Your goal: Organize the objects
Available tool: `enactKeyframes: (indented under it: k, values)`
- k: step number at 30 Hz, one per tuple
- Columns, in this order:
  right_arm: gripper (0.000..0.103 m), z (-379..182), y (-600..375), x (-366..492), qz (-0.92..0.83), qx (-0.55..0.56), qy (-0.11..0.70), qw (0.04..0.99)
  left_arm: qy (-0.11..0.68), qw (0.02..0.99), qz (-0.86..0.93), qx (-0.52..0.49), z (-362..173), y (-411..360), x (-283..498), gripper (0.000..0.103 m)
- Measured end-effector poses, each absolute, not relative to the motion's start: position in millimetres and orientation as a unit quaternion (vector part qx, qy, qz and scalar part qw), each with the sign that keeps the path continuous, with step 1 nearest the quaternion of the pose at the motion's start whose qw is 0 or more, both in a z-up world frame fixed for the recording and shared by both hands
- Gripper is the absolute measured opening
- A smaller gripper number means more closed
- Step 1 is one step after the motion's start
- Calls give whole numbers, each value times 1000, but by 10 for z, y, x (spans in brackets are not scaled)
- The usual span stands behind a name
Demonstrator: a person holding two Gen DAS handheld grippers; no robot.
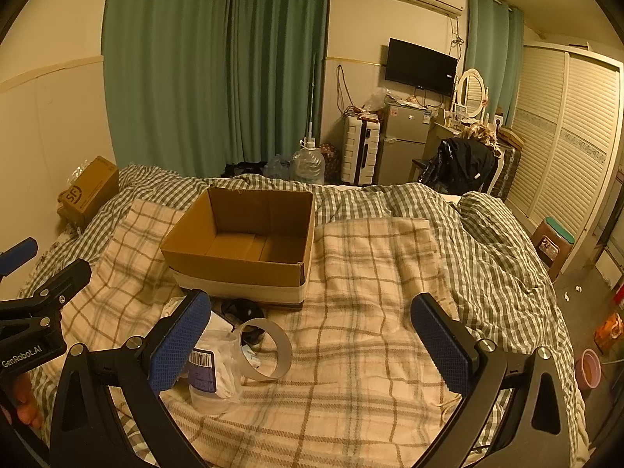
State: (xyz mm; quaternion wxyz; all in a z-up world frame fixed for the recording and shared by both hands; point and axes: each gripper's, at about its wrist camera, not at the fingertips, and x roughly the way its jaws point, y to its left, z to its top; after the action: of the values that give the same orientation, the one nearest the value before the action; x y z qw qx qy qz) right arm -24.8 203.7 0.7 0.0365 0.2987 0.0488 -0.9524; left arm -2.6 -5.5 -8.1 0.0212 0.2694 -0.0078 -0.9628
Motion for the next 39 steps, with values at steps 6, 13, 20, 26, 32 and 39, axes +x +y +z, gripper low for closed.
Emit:
enactKeyframes:
  k: [6,13,20,26,32,39]
  values:
    - [103,3,2034,-240,-952,300,49,39,-8,22,-963,270,-92,-50,-22,103]
    - [103,3,2027,-236,-952,300,50,40,-8,22,-962,270,-104,-50,-8,103]
    - [103,1,2019,-235,-952,299,51,39,-8,23,-963,270,-112,-52,-1,103]
    - [103,-1,2016,-231,-952,299,51,40,-8,23,-963,270,-110,-56,-1,103]
    - [103,8,1993,-221,-952,298,53,41,-8,22,-962,270,-109,-56,-3,103]
    - [103,20,1948,-194,-952,297,57,47,-7,21,-962,273,-152,-80,28,103]
